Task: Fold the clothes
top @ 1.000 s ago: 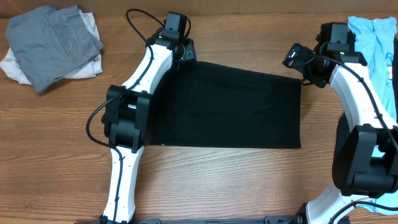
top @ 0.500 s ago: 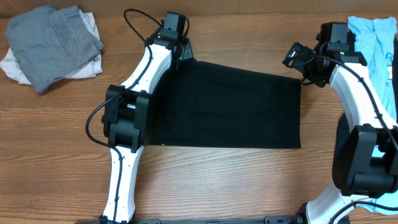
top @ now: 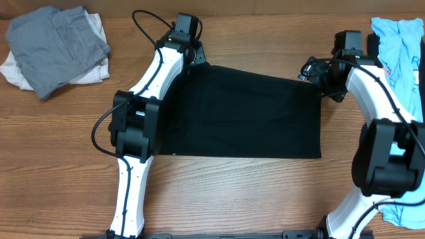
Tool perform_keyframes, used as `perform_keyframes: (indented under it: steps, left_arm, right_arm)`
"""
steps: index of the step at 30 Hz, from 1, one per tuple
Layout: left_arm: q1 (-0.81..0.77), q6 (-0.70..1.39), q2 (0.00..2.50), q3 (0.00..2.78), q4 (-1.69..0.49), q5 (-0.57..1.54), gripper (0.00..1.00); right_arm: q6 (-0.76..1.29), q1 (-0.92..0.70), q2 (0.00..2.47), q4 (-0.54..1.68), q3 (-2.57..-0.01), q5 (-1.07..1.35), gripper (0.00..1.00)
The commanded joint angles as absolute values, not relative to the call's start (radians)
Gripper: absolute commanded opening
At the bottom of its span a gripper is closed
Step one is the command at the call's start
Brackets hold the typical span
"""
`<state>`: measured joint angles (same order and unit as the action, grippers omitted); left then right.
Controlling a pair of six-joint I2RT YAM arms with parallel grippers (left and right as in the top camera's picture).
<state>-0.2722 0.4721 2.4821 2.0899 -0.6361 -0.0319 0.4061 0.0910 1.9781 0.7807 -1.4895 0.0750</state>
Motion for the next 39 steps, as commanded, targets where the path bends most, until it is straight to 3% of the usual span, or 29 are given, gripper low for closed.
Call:
perform_keyframes:
  steps: [1, 10, 20, 23, 30, 33, 35, 36, 39]
  left_arm:
    - [-0.267, 0.467, 2.499, 2.114, -0.643, -0.057, 0.05]
    - [-0.267, 0.449, 2.499, 2.114, -0.653, -0.063, 0.08]
    - [-0.267, 0.449, 2.499, 2.114, -0.656, -0.063, 0.07]
    - [-0.267, 0.449, 2.499, 2.114, -0.657, -0.062, 0.07]
    - [-0.267, 0.449, 2.499, 2.114, -0.657, -0.063, 0.06]
    - [-0.267, 0.449, 2.499, 2.114, -0.652, -0.064, 0.09]
    - [-0.266, 0.448, 2.498, 2.12, -0.648, -0.063, 0.09]
    - [-0.267, 0.449, 2.498, 2.127, -0.656, -0.062, 0.06]
    - [-0.266, 0.449, 2.49, 2.137, -0.684, -0.063, 0.04]
  right_arm:
    - [0.419, 0.095, 2.014, 0.773, -1.498, 0.099, 1.0]
    - [0.419, 0.096, 2.041, 0.705, -1.498, 0.098, 0.9]
    - [0.422, 0.096, 2.106, 0.692, -1.498, 0.098, 0.88]
    - [0.423, 0.096, 2.106, 0.677, -1.498, 0.099, 0.84]
    - [0.423, 0.096, 2.107, 0.646, -1.498, 0.097, 0.58]
    - [0.423, 0.096, 2.107, 0.636, -1.498, 0.097, 0.41]
    - [0.453, 0.096, 2.107, 0.637, -1.498, 0.059, 0.21]
    - [0.471, 0.096, 2.107, 0.636, -1.498, 0.035, 0.06]
    - [0.492, 0.096, 2.106, 0.637, -1.498, 0.027, 0.04]
